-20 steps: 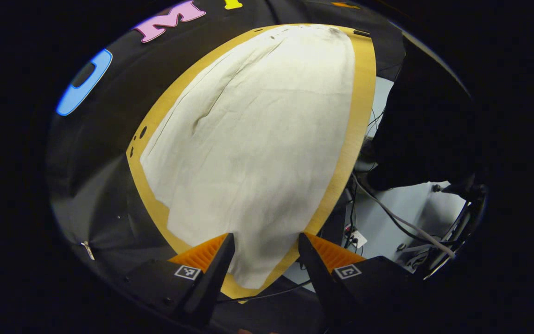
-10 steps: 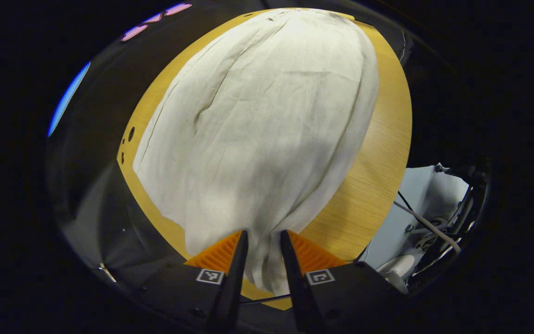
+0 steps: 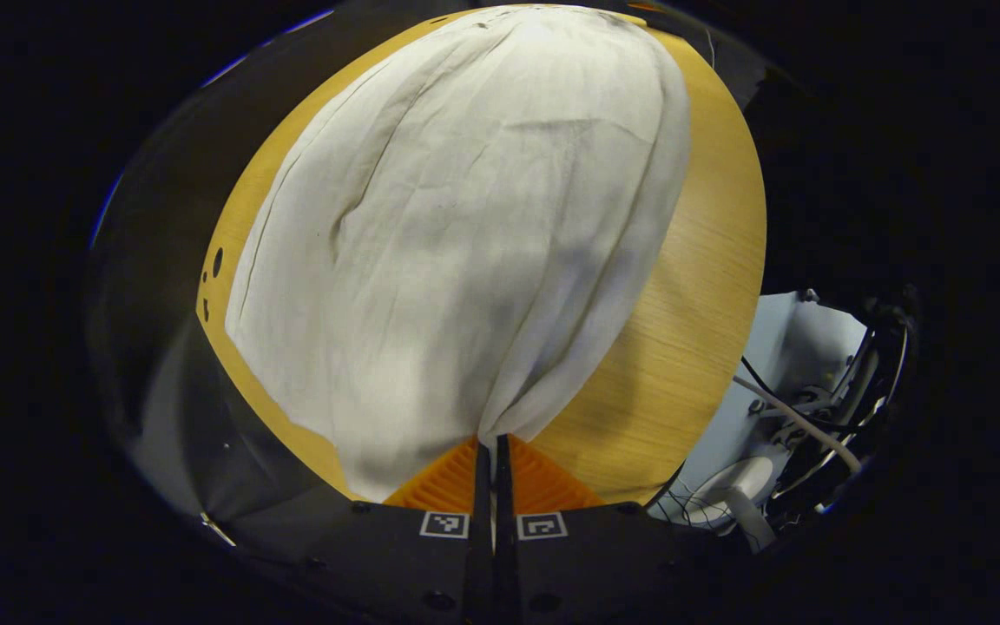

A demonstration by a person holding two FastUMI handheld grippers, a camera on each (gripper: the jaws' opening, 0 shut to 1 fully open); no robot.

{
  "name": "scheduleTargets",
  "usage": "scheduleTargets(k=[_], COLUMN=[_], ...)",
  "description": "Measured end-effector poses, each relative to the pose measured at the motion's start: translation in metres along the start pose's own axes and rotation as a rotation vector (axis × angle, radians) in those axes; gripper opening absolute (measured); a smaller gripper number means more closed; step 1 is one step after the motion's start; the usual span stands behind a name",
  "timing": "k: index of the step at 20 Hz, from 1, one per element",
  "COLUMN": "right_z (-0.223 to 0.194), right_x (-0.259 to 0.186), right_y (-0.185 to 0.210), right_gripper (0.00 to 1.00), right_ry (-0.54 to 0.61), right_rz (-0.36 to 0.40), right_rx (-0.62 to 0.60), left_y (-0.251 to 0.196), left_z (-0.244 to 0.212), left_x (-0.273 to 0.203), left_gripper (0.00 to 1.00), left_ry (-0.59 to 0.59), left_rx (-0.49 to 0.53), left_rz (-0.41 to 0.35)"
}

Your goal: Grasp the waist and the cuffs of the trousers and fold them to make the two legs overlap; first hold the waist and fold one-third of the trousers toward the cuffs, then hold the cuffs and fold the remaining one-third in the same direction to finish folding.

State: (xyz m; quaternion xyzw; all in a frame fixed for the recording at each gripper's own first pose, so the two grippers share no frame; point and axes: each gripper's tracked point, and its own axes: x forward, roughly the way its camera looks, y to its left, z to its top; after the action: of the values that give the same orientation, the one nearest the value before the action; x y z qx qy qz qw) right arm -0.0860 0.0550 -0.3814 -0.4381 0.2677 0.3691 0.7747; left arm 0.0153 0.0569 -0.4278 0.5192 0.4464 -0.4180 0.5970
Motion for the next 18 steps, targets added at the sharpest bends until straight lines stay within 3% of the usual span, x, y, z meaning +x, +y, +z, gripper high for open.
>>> scheduleTargets(k=[3, 9, 14, 16, 17, 18], right_z=[-0.006, -0.007, -0.011, -0.014, -0.015, -0.015], right_x=[0.022, 0.077, 0.094, 0.095, 0.093, 0.095], right_y=[0.016, 0.019, 0.029, 0.042, 0.045, 0.047], right_gripper=[0.95, 0.95, 0.93, 0.86, 0.74, 0.67], right_ry=[-0.003, -0.001, 0.006, 0.022, 0.039, 0.051], right_rz=[0.067, 0.164, 0.301, 0.405, 0.447, 0.482], right_rx=[-0.125, -0.217, -0.214, -0.193, -0.183, -0.173], left_y=[0.0, -0.001, -0.001, 0.0, -0.001, -0.001], left_z=[0.0, 0.0, 0.001, 0.001, 0.002, 0.002], left_x=[0.001, 0.002, 0.002, 0.001, 0.001, 0.002], left_gripper=[0.06, 0.06, 0.06, 0.06, 0.06, 0.06], left_ry=[0.006, 0.025, 0.014, 0.003, -0.001, -0.002], left_rx=[0.031, 0.02, 0.022, 0.007, -0.002, -0.011], left_rz=[0.042, 0.029, 0.02, 0.014, 0.01, 0.006])
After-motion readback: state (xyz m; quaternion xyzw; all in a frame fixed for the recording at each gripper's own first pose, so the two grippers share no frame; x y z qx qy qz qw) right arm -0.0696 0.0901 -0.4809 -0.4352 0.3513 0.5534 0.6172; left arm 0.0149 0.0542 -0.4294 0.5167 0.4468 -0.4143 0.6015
